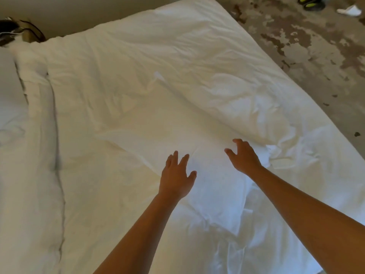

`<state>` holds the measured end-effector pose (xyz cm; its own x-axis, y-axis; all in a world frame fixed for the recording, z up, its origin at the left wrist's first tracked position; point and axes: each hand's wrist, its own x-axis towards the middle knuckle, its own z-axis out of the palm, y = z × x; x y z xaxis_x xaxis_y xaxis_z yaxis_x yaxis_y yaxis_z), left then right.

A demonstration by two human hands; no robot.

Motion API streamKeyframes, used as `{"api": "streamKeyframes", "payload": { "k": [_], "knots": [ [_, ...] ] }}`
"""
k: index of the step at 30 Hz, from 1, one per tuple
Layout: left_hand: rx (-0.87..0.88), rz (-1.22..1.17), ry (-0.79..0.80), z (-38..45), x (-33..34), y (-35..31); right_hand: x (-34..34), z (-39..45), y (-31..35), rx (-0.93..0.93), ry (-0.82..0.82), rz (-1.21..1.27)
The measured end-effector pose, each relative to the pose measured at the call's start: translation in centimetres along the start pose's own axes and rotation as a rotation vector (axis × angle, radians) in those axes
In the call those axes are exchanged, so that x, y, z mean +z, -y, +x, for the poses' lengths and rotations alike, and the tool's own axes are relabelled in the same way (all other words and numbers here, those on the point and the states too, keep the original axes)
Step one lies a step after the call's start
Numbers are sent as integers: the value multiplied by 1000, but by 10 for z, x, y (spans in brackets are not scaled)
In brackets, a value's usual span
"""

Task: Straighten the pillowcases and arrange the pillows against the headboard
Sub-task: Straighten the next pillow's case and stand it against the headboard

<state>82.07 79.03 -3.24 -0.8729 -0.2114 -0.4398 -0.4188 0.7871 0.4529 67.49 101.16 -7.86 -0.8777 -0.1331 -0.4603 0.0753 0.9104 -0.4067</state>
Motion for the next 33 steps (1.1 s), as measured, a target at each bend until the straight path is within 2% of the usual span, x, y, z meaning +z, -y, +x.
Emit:
{"api": "streamKeyframes", "payload": {
  "k": [3,8,13,20,23,27,33],
  "knots": [
    [67,114,-15,30,24,1,3,46,1,11,-38,48],
    [-17,205,72,45,58,33,11,104,-6,59,-85,90],
    [-32,230,116,46,65,62,30,120,-12,112,14,-94],
    [-136,142,194,32,51,83,35,105,9,125,234,-29],
    [-198,90,223,17,45,96,34,92,20,131,270,6],
    [-261,69,215,-9,33,107,35,58,38,85,226,-11],
    [-254,48,116,-62,-3,106,37,-25,80,-86,42,-71]
  ]
}}
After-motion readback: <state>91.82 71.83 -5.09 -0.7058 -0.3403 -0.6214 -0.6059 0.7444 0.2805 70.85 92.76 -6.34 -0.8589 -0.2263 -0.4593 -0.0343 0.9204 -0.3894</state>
